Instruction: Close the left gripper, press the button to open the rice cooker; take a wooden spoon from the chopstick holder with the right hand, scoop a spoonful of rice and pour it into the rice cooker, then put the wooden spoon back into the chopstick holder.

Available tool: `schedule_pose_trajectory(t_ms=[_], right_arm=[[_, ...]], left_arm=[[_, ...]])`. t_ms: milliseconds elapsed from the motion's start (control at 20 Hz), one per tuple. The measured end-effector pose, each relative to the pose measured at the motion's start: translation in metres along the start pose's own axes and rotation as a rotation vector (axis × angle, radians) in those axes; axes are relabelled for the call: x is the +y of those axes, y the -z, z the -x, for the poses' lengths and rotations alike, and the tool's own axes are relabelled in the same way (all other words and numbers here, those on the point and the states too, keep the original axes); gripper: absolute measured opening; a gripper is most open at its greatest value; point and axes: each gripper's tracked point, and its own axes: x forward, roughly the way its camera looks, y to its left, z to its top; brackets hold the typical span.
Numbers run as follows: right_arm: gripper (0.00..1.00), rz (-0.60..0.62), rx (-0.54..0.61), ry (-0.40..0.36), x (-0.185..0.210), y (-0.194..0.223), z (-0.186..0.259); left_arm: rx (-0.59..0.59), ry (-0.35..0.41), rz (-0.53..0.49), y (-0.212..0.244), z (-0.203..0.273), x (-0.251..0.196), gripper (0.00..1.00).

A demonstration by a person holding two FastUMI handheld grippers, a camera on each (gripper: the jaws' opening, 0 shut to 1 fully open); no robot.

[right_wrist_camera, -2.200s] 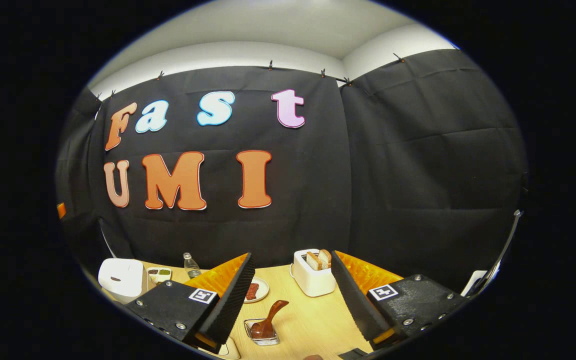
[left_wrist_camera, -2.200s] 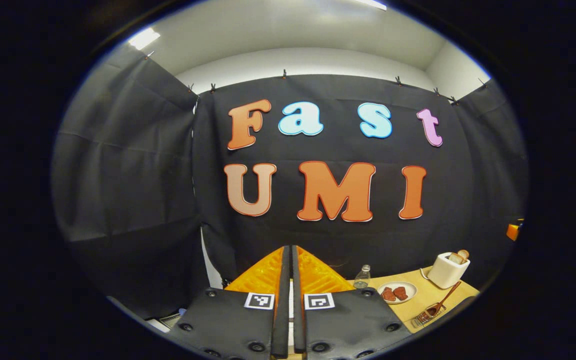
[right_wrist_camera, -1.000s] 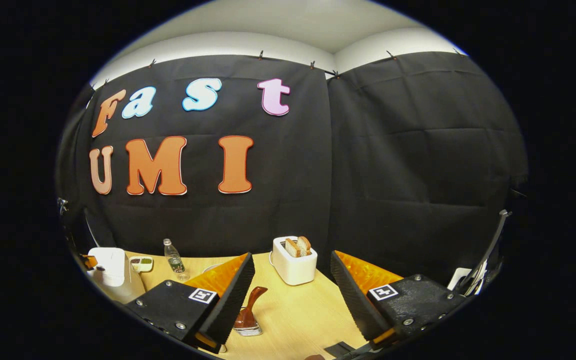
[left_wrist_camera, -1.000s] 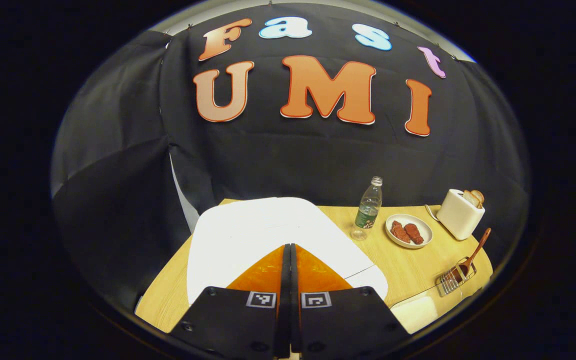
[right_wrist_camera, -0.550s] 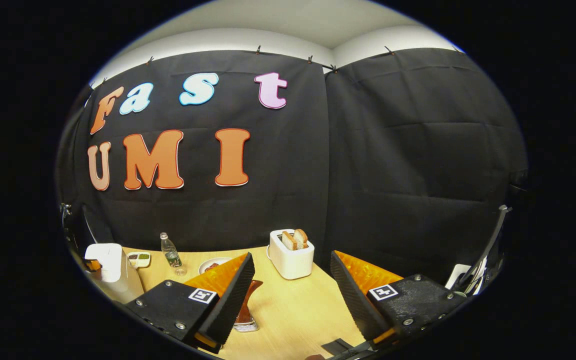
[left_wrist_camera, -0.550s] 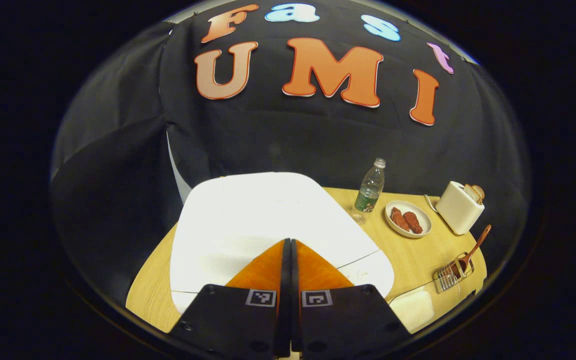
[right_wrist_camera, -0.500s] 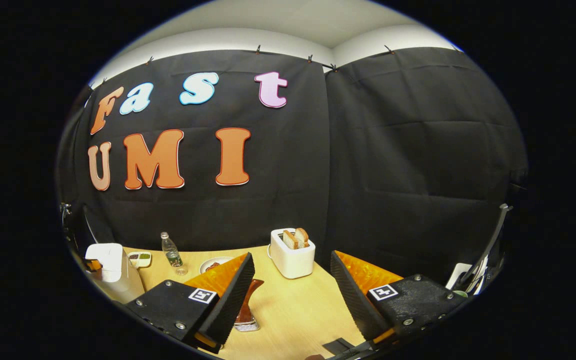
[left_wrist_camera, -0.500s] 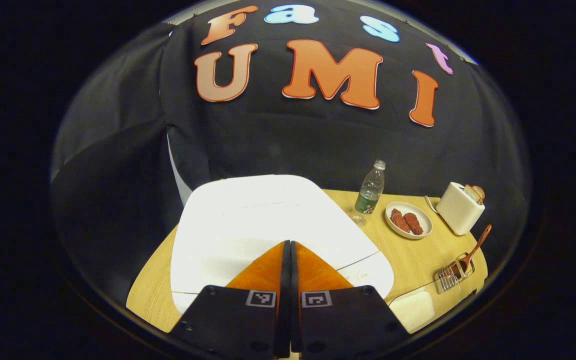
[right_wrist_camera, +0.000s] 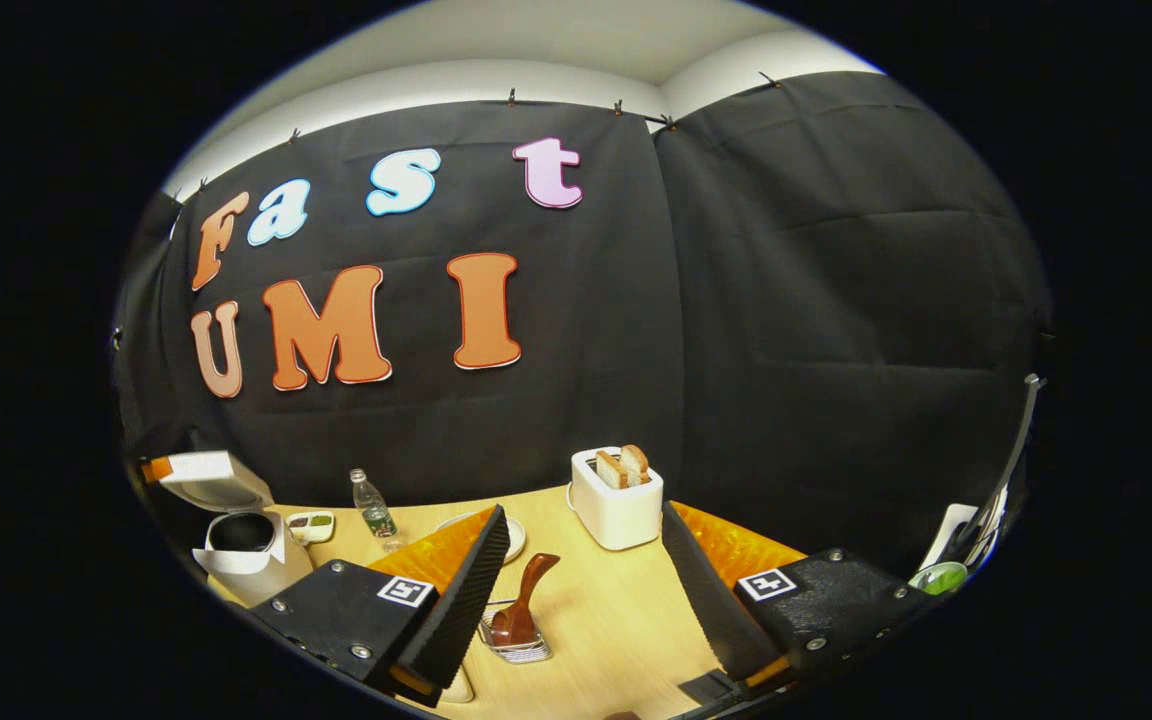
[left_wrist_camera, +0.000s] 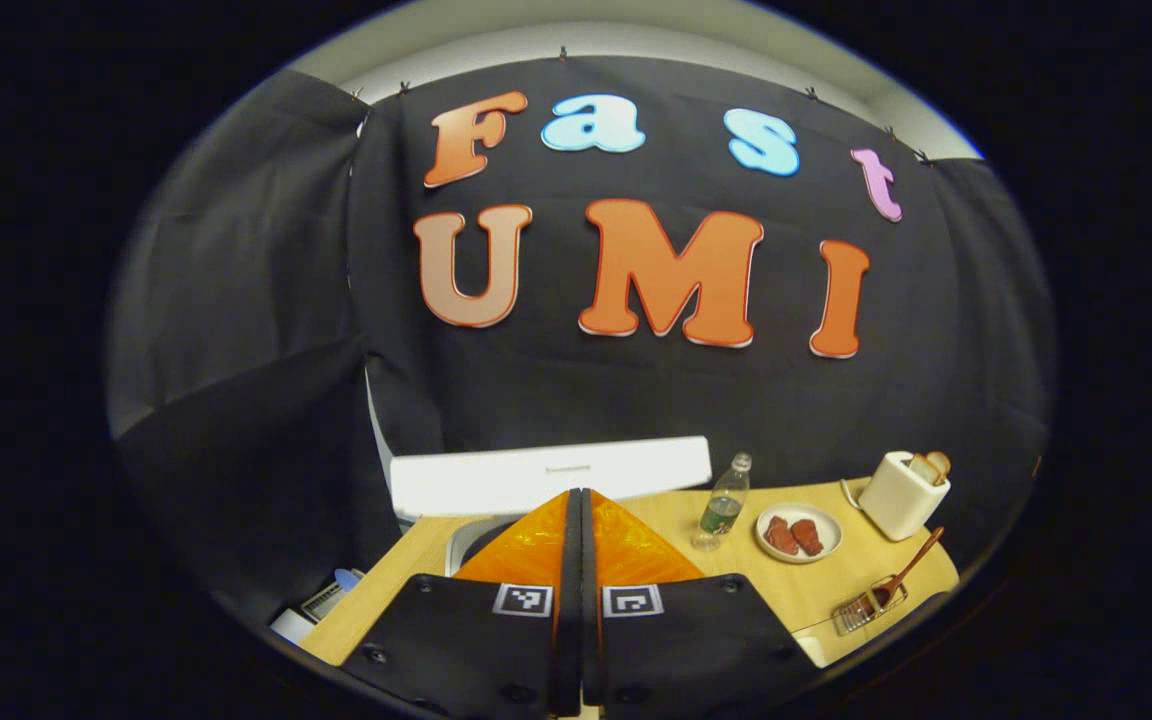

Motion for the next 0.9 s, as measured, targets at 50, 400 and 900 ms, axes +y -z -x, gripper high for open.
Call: schedule_pose_trajectory(t_ms=[50, 400, 900], right_arm=[[0.95, -0.008, 0.008, -0.012, 0.002, 0.005, -0.003], [0.95, -0.057, 0.125, -0.068, 0.016, 0.055, -0.043], [0.95, -0.143, 0.291, -0.109, 0.038, 0.126, -0.107]], left_arm=[[-0.023, -0.004, 0.000, -0.009, 0.010, 0.001, 0.05], [-0.080, -0.057, -0.044, -0.030, 0.062, 0.015, 0.06], [-0.145, -0.168, -0.020, -0.050, 0.117, 0.057, 0.31]])
